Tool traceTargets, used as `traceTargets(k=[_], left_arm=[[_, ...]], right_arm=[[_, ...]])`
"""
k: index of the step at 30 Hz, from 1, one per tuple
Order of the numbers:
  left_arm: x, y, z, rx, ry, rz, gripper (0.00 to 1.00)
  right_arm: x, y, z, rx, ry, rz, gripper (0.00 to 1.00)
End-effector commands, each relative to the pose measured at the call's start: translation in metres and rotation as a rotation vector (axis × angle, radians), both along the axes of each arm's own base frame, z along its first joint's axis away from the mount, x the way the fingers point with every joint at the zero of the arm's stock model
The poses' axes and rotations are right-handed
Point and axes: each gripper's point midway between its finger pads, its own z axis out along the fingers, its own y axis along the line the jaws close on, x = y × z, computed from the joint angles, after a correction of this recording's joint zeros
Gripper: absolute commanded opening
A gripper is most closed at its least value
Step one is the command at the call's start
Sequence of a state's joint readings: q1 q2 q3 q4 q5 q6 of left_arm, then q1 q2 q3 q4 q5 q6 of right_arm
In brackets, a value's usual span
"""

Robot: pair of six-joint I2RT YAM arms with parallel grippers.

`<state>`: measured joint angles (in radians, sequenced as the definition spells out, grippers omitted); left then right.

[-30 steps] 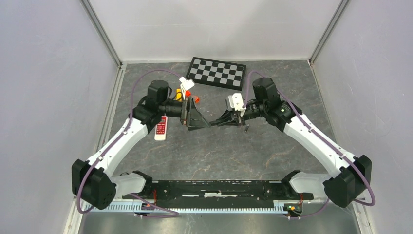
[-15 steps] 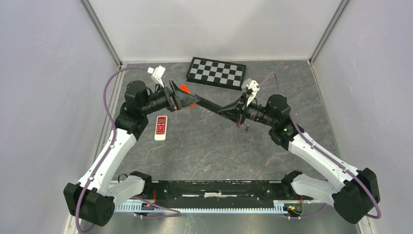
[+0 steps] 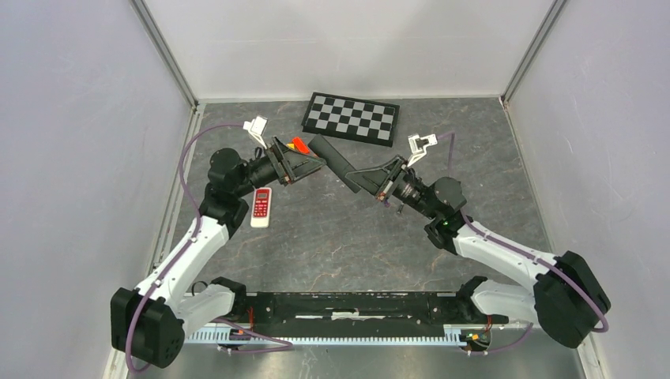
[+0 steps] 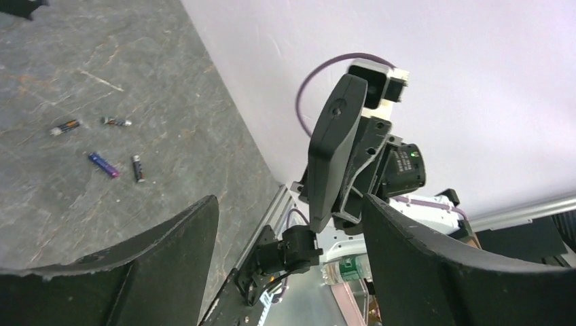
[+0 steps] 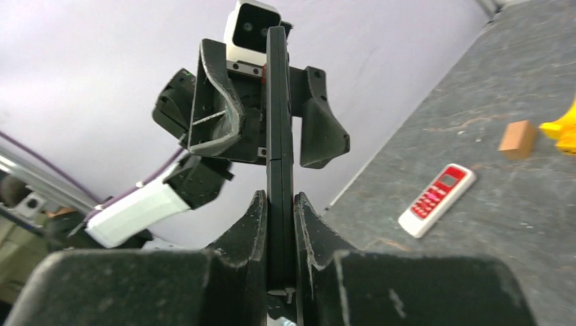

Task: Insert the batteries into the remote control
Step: Adjust the remote control, then remove the battery cover from the remote control.

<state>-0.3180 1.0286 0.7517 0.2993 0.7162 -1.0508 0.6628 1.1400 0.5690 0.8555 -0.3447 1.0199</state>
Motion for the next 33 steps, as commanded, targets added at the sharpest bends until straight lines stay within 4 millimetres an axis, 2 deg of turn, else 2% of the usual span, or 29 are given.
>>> traceTargets(k=[1, 4, 11, 15, 21, 23, 25, 28, 33], left_arm=[[-0.008, -0.006, 0.027, -0.119, -0.073, -0.03, 0.82], [-0.009, -0.007, 0.03, -0.178, -0.066, -0.026, 0.79], [-0.011, -0.015, 0.025, -0.223, -0.039, -0.035, 0.57], [-0.006, -0.015, 0.018, -0.22, -0.029, -0.02, 0.48], [0.0, -0.014, 0.004, -0.197, -0.017, 0.006, 0.12], [0.001, -0.015, 0.002, -0.194, -0.014, 0.007, 0.02], [0.001, -0.015, 0.006, -0.205, -0.024, 0.007, 0.02], [0.0, -0.014, 0.016, -0.231, -0.047, 0.006, 0.02], [0.003, -0.011, 0.03, -0.256, -0.083, 0.033, 0.02]], right_arm=[[-0.013, 0.004, 0.035, 0.193, 0.021, 0.064, 0.0], [-0.014, 0.01, 0.028, 0.205, 0.077, 0.083, 0.0], [-0.014, 0.022, 0.013, 0.229, 0.165, 0.124, 0.0], [-0.011, 0.03, -0.014, 0.17, 0.245, 0.134, 0.0], [-0.007, 0.036, -0.038, 0.117, 0.285, 0.133, 0.0], [-0.002, 0.037, -0.052, 0.08, 0.304, 0.119, 0.05], [0.002, 0.035, -0.069, 0.041, 0.33, 0.087, 0.17], [0.004, 0.024, -0.094, 0.002, 0.361, 0.032, 0.3], [0.004, 0.013, -0.126, -0.063, 0.417, -0.016, 0.33]])
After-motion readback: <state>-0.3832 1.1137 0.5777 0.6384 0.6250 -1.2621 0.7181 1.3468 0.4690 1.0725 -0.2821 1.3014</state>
